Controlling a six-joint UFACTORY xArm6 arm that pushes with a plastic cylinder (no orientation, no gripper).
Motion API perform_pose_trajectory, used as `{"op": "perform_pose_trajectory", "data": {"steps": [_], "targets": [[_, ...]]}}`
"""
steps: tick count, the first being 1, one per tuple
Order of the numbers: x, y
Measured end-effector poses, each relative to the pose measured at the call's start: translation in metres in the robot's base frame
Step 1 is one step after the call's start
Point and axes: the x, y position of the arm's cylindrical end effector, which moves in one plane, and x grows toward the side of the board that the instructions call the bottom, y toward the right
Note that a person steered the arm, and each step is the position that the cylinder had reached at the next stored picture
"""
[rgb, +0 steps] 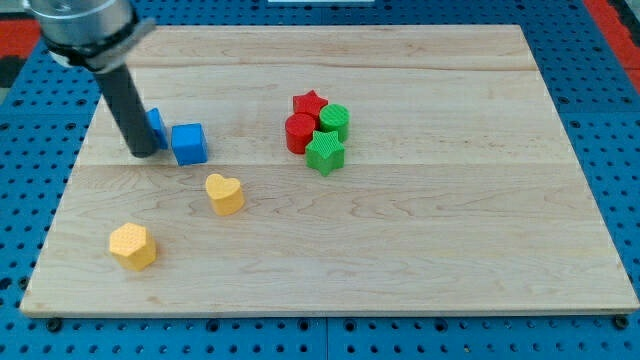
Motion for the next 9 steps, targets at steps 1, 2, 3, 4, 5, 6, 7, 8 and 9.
{"op": "perform_pose_trajectory", "data": {"steps": [1, 2, 3, 4, 5, 6, 7, 8, 9], "targets": [[0.003, 0.078], [0.017, 0.126], [0.003, 0.045], [0.014, -0.032], [0.001, -0.068], [-0.013, -0.054], [-0.043, -0.017], [-0.036, 0.048], [-0.014, 0.148]]}}
